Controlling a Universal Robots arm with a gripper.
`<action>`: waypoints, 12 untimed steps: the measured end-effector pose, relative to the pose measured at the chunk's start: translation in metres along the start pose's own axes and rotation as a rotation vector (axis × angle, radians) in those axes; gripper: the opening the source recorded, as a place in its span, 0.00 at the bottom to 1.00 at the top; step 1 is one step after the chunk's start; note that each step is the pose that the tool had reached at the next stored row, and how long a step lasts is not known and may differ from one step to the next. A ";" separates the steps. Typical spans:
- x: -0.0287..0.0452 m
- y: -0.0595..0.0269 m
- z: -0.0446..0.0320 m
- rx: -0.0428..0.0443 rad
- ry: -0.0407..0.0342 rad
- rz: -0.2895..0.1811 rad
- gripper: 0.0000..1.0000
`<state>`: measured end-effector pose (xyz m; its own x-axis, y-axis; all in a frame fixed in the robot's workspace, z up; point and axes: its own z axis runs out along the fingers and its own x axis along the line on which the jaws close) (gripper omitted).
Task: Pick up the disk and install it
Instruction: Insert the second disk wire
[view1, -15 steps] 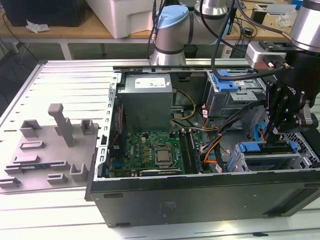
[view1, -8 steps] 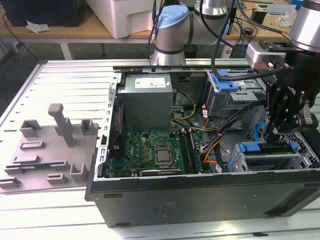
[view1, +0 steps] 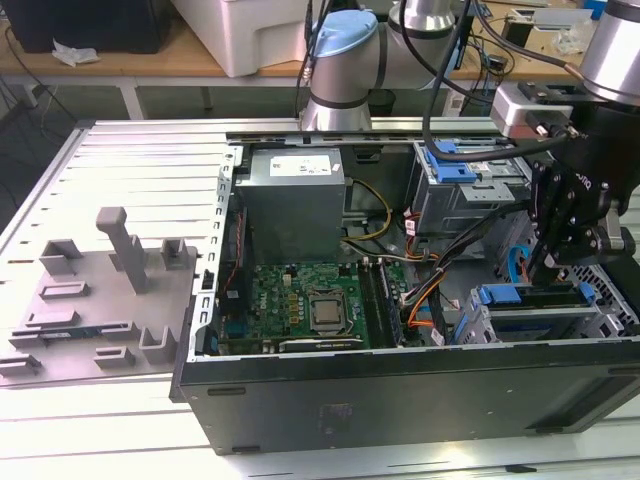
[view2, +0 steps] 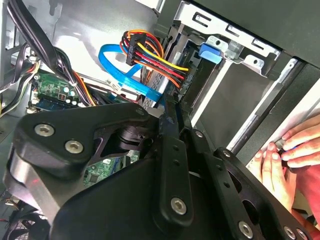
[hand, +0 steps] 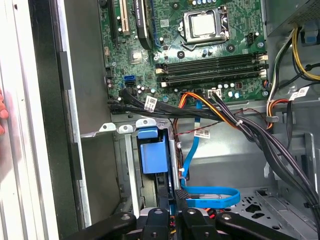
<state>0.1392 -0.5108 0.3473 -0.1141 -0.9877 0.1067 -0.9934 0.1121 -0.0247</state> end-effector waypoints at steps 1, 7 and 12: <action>0.0000 -0.0001 0.0001 -0.0006 0.0001 0.000 0.16; 0.0001 -0.0001 0.0001 -0.0016 0.0002 0.000 0.16; -0.0001 -0.0018 0.0005 -0.0067 0.0009 -0.001 0.16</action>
<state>0.1410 -0.5109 0.3469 -0.1134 -0.9877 0.1075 -0.9935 0.1121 -0.0180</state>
